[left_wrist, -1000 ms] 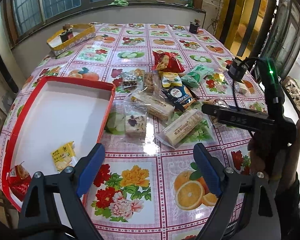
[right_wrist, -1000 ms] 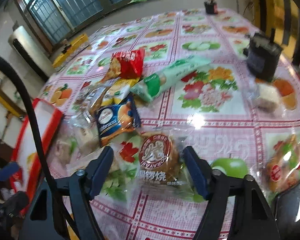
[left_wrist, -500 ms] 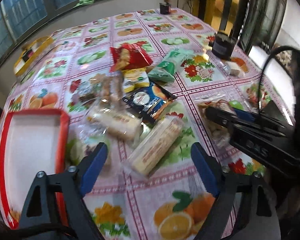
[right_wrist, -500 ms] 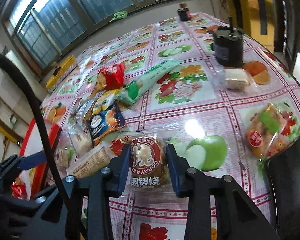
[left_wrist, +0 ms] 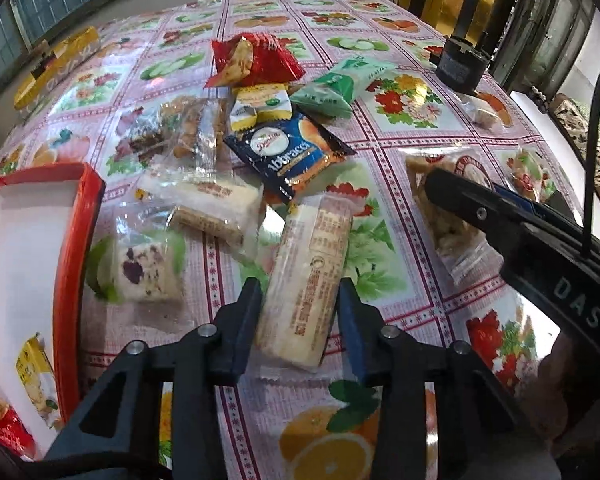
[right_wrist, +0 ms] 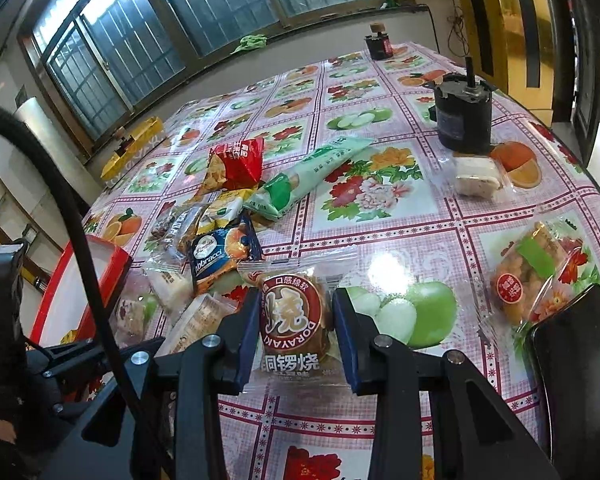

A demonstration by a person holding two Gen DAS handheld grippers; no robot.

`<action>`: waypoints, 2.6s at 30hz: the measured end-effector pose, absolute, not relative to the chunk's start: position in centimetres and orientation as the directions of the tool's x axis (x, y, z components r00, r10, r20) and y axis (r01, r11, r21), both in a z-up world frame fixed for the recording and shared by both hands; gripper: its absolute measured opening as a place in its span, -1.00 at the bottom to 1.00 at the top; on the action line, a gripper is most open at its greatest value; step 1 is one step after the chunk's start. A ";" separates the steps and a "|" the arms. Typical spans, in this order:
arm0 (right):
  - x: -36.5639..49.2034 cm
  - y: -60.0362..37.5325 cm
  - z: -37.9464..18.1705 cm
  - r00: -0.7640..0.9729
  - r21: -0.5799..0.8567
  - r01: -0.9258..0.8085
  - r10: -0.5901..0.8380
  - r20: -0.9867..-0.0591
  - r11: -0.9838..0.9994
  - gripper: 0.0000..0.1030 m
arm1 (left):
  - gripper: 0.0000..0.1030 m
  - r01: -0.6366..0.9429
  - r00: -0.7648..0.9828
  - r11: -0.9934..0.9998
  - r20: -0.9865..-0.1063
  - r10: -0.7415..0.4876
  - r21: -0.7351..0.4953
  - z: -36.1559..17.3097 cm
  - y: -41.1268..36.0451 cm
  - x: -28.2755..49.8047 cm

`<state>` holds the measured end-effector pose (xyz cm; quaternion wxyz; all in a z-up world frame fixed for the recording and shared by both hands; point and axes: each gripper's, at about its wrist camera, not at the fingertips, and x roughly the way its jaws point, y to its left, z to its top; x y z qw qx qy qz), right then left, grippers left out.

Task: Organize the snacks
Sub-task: 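Grasp the long wrapped bar with the left tool while the right grasps the round cake pack, then release both packs into the tray and return the right tool to the table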

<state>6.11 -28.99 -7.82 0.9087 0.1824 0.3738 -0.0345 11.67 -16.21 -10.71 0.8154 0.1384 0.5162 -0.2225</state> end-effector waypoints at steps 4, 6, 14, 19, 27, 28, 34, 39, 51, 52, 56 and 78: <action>5.8 -28.8 -7.7 0.731 0.307 0.183 0.080 -0.678 0.934 -0.31 | -0.33 0.512 0.386 0.859 -0.897 -0.216 0.014 -10.6 -16.4 11.2; 5.6 -28.6 -7.5 0.742 0.303 0.168 0.082 -0.665 0.938 -0.32 | -0.33 0.498 0.392 0.867 -0.894 -0.215 0.010 -9.9 -15.7 10.4; 3.6 -27.2 -5.4 0.784 0.466 0.027 0.271 -0.559 0.884 -0.33 | -0.33 0.367 0.488 0.918 -0.809 -0.327 -0.149 -2.6 -6.6 7.4; 5.3 -20.9 -2.8 0.728 0.475 -0.127 0.407 -0.552 0.871 -0.33 | -0.33 0.197 0.580 0.964 -0.772 -0.261 -0.178 -0.5 1.0 8.2; 12.0 -11.0 -4.3 0.561 0.501 -0.253 0.548 -0.621 0.827 -0.33 | -0.33 -0.002 0.525 0.976 -0.831 -0.184 -0.217 -4.0 8.3 11.4; 13.0 -9.7 -4.4 0.564 0.463 -0.256 0.521 -0.641 0.848 -0.33 | -0.33 -0.003 0.526 0.976 -0.830 -0.184 -0.218 -4.1 8.4 11.6; 16.7 -5.7 -6.5 0.523 0.407 -0.236 0.469 -0.712 0.882 -0.33 | -0.33 -0.041 0.517 0.989 -0.850 -0.103 -0.144 -5.1 9.5 12.7; 16.6 -4.8 -8.3 0.503 0.381 -0.226 0.442 -0.743 0.897 -0.33 | -0.33 -0.041 0.502 0.990 -0.859 -0.096 -0.135 -5.9 10.1 12.6; 12.4 -10.2 -2.5 0.618 0.484 -0.256 0.527 -0.583 0.836 0.28 | 0.48 -0.018 0.629 0.987 -0.769 -0.111 -0.157 -1.7 8.0 9.9; 11.5 -11.7 -1.9 0.635 0.490 -0.247 0.522 -0.569 0.836 0.31 | 0.49 0.001 0.643 0.989 -0.757 -0.116 -0.151 -1.0 7.1 9.3; 8.9 -19.1 -1.2 0.697 0.513 -0.121 0.441 -0.566 0.850 0.36 | 0.58 0.101 0.651 0.984 -0.738 -0.179 -0.149 0.2 3.4 8.3; 5.7 -40.5 -7.1 0.548 0.273 0.566 -0.108 -0.830 0.778 0.23 | 0.58 0.231 0.548 0.965 -0.802 -0.237 -0.128 -2.2 -4.6 8.1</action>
